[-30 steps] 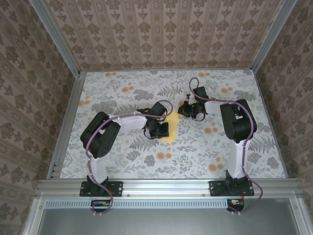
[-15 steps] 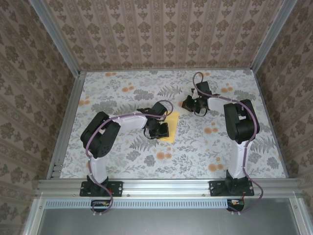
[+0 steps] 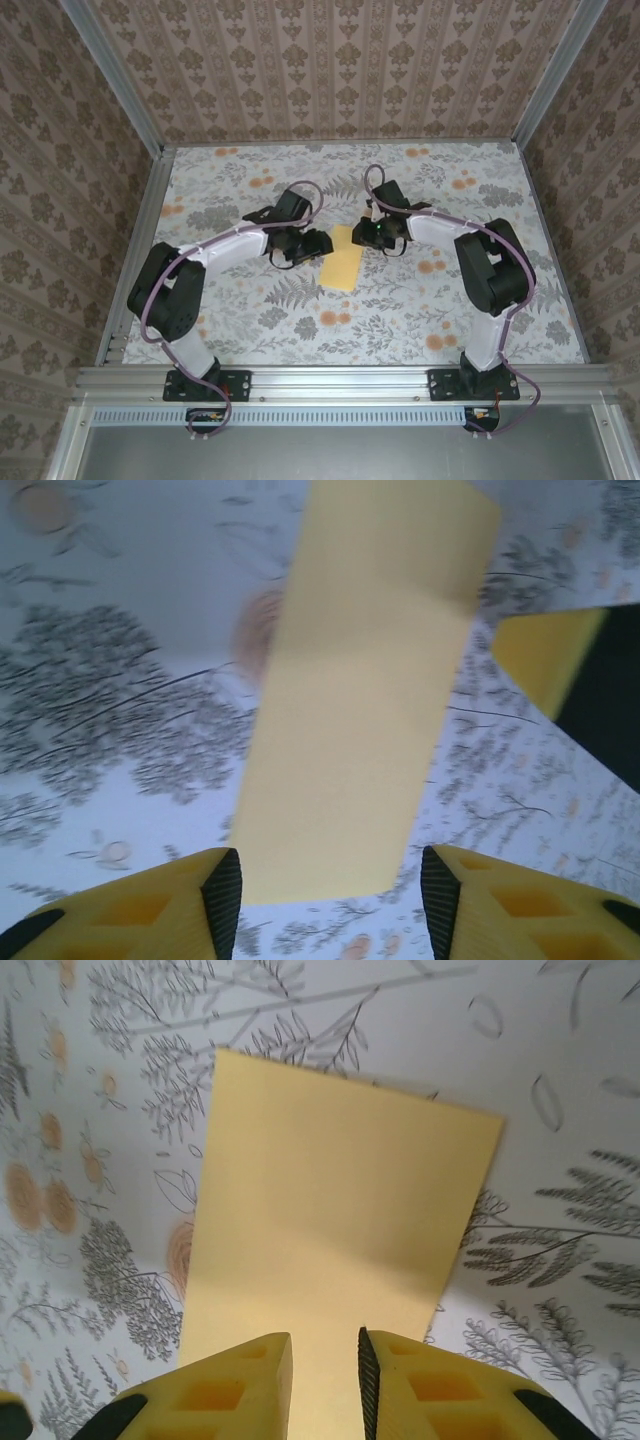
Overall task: Fold a paper plane with a square sheet of paper (pick it up from the middle)
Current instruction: Fold the triangle a second time at the center of the table.
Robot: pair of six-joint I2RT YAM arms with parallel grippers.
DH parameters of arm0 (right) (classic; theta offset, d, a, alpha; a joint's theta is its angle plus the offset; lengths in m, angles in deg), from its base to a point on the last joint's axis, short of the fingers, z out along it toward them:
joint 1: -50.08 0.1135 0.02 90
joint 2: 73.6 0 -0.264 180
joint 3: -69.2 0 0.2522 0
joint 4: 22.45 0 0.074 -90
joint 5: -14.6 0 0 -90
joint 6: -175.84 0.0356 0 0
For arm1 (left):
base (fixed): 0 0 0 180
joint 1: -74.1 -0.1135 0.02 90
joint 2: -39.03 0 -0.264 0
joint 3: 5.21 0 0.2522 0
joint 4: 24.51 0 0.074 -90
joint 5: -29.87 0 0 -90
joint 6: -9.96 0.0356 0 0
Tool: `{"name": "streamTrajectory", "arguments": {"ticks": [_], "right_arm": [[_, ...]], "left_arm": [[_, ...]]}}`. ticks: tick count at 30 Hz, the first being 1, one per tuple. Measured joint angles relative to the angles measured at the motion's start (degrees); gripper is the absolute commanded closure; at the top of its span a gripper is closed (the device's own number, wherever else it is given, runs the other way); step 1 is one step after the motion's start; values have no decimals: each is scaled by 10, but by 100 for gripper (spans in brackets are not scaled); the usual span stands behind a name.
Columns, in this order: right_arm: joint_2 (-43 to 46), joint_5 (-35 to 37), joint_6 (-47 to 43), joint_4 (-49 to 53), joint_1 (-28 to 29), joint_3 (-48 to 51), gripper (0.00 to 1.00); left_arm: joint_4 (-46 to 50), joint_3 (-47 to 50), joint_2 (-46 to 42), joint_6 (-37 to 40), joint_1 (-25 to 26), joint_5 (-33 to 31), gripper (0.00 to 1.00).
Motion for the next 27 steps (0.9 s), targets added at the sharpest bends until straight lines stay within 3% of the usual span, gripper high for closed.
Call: {"name": "streamTrajectory", "arguments": {"ticks": [8,27], "right_arm": [[-45,19,-2,14,7,-31,71],[-53,31,20,20,6,-36,69]], "left_arm": [[-6,40,2,-5,-2,28,37],[-24,42,38,-6,10,88,27]]}}
